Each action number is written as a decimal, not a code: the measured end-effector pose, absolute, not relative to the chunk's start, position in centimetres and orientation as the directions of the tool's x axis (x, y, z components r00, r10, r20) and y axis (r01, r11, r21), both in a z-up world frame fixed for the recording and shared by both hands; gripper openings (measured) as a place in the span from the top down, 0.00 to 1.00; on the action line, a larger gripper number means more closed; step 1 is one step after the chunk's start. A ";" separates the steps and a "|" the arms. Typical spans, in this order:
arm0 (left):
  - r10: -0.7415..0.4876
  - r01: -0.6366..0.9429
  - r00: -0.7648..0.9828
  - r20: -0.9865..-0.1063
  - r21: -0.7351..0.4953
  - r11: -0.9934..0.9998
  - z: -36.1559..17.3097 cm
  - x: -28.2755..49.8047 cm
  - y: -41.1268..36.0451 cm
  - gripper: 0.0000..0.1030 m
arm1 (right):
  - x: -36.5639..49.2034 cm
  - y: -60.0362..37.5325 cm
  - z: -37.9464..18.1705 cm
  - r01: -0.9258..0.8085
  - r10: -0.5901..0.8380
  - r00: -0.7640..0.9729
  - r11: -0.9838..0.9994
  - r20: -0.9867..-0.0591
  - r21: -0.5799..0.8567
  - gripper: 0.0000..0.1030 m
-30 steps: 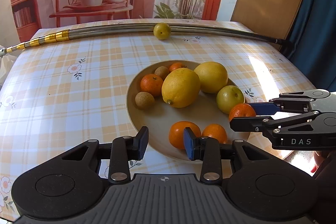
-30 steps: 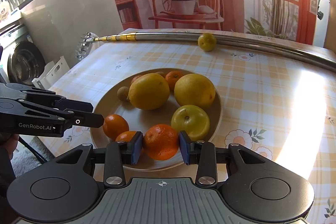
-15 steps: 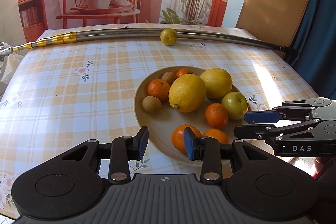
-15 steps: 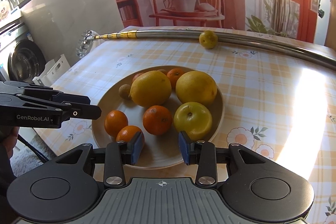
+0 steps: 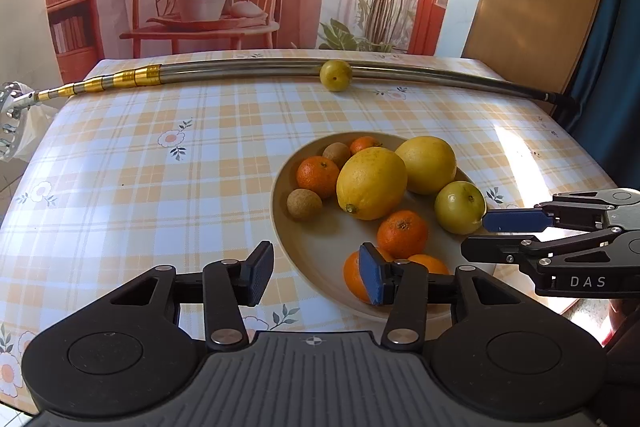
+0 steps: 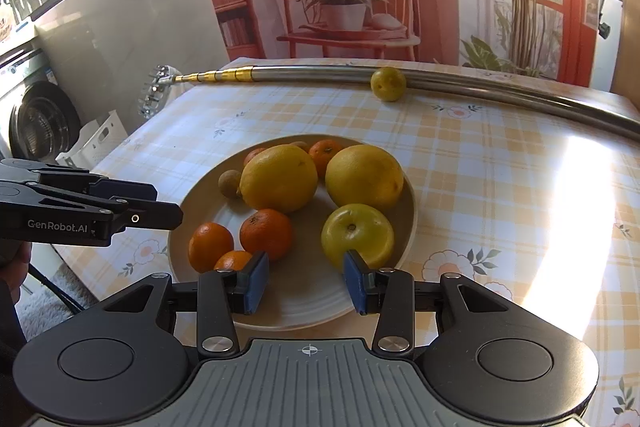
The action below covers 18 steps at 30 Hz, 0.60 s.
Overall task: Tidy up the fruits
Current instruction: 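Carry both tangerines onto the white plate and open both tools, then move the right tool to the green apple by the pole and close on it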
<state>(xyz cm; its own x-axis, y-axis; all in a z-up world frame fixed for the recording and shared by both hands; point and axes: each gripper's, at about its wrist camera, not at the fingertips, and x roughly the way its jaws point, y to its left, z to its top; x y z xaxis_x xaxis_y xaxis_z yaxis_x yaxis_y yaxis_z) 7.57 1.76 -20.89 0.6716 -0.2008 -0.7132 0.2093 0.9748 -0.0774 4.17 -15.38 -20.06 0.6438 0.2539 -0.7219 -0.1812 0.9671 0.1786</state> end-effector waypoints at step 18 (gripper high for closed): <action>-0.127 0.139 0.697 -0.706 -0.041 0.989 -20.3 7.6 2.5 0.47 | 4.0 -16.9 -18.6 -0.115 0.145 0.741 0.989 -0.655 0.088 0.62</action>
